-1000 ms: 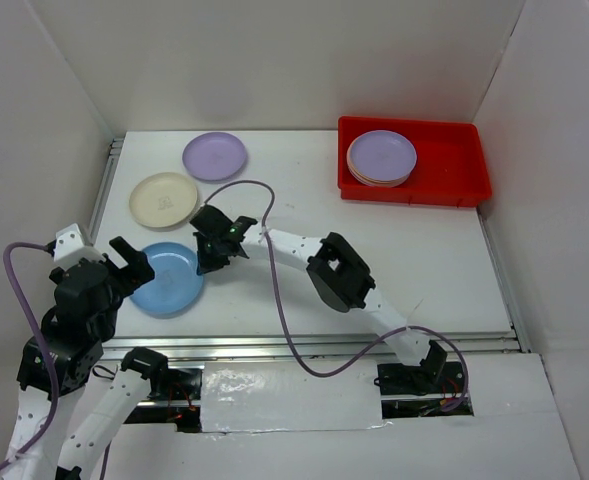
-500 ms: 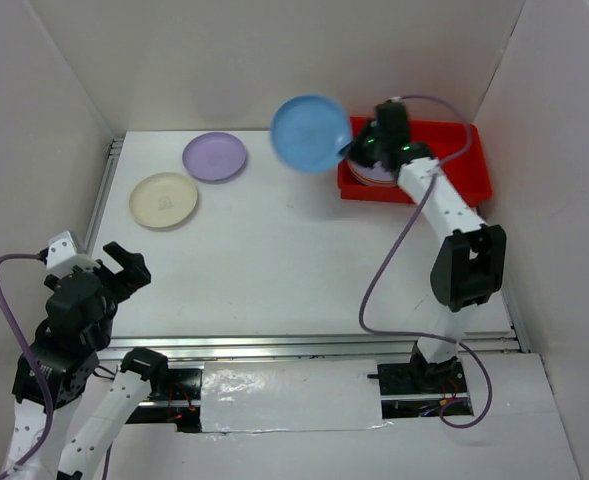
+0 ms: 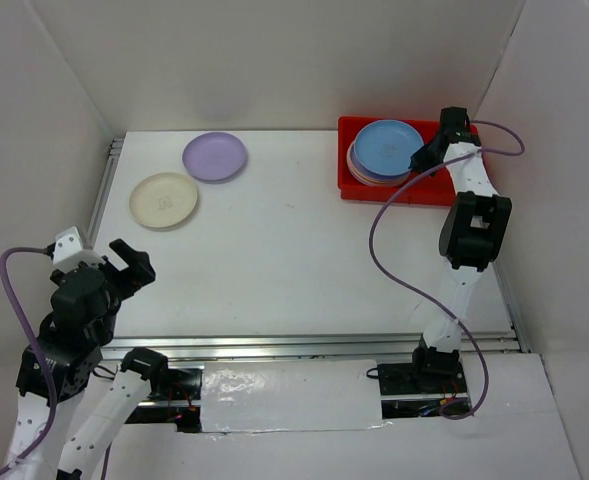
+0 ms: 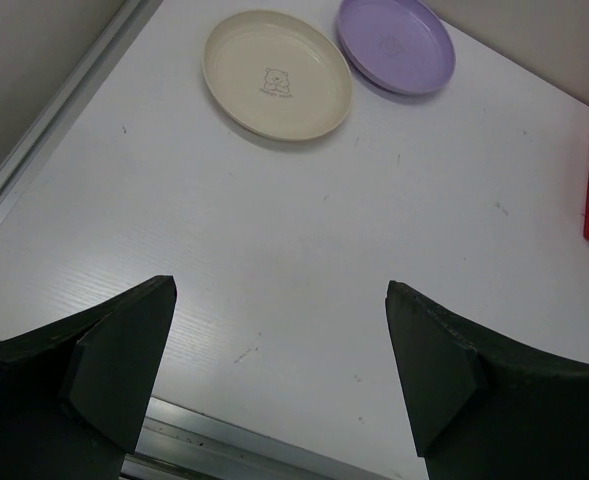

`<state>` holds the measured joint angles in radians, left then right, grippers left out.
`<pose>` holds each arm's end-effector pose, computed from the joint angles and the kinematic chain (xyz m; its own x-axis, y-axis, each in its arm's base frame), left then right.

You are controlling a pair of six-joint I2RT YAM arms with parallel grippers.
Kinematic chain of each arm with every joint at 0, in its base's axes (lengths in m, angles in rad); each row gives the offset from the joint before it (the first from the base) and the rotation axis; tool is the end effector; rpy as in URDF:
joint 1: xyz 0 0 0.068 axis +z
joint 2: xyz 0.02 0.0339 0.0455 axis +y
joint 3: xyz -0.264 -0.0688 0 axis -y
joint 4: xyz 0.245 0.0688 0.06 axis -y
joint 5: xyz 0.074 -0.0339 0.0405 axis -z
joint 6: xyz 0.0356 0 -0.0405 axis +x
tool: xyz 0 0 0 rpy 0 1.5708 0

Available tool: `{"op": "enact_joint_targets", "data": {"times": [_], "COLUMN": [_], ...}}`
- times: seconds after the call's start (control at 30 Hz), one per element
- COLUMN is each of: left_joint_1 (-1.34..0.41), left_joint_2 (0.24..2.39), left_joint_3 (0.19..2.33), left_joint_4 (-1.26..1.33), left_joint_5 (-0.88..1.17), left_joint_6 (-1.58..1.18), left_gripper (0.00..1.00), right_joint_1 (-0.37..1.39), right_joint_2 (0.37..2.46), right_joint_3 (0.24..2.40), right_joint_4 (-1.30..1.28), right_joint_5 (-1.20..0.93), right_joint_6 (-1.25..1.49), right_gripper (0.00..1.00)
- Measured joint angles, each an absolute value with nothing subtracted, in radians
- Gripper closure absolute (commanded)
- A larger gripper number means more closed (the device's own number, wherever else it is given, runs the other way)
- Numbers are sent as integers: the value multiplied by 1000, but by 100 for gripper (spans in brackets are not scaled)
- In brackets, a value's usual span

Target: Place the plates into the plastic bin on the countertop

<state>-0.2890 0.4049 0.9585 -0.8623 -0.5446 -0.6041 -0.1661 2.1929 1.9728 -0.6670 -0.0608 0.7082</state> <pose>0.0567 0.0024 0.3656 -0.1094 -0.4743 -0.8735 -0.3542 0.8397 -0.4116 0.4888 -0.0797 0.2482 -0.4980 0.7418 -0.4491 0.5939 0.6691 0.4467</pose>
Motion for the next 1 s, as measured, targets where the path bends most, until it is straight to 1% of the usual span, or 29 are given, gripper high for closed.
{"op": "enact_joint_targets", "data": {"times": [0.03,0.07,0.1,0.13,0.2,0.27,0.33,0.4,0.5,0.6,0.7,0.77,0.9,1.0], "left_joint_1": [-289,-289,-289,-289,-289,-289,-290,-289,-289,-248,-155,-109,-47,16], "left_joint_2": [407,411,416,423,442,468,517,606,754,922,1105,1170,1179,1226], "left_joint_3": [958,958,958,958,957,957,966,986,984,944,921,897,830,820], "left_joint_4": [-861,-860,-860,-859,-859,-859,-862,-853,-773,-653,-566,-512,-376,-287], "left_joint_5": [-544,-543,-543,-540,-537,-528,-509,-453,-339,-246,-209,-223,-299,-358], "left_joint_6": [-604,-603,-603,-602,-601,-601,-609,-633,-697,-804,-913,-977,-1110,-1216], "left_gripper": [1,1,1,1,1,1,1,1,1,1,1,1,1,1], "right_joint_1": [-167,-167,-167,-166,-166,-162,-159,-153,-126,-41,129,210,252,270], "right_joint_2": [2201,2205,2207,2207,2190,2131,2030,1932,1747,1484,1198,1077,950,902], "right_joint_3": [1983,1993,2004,2015,2022,1968,1880,1857,1822,1604,1255,1065,773,637], "right_joint_4": [-675,-676,-677,-677,-669,-634,-622,-631,-587,-466,-338,-268,-167,-123], "right_joint_5": [-67,-72,-81,-88,-94,-96,-102,-118,-187,-249,-334,-417,-528,-575], "right_joint_6": [708,707,710,709,704,707,711,710,687,657,645,646,684,723], "right_gripper": [88,43,20,0,0,0,0,0,0,0,0,0,0,0]}}
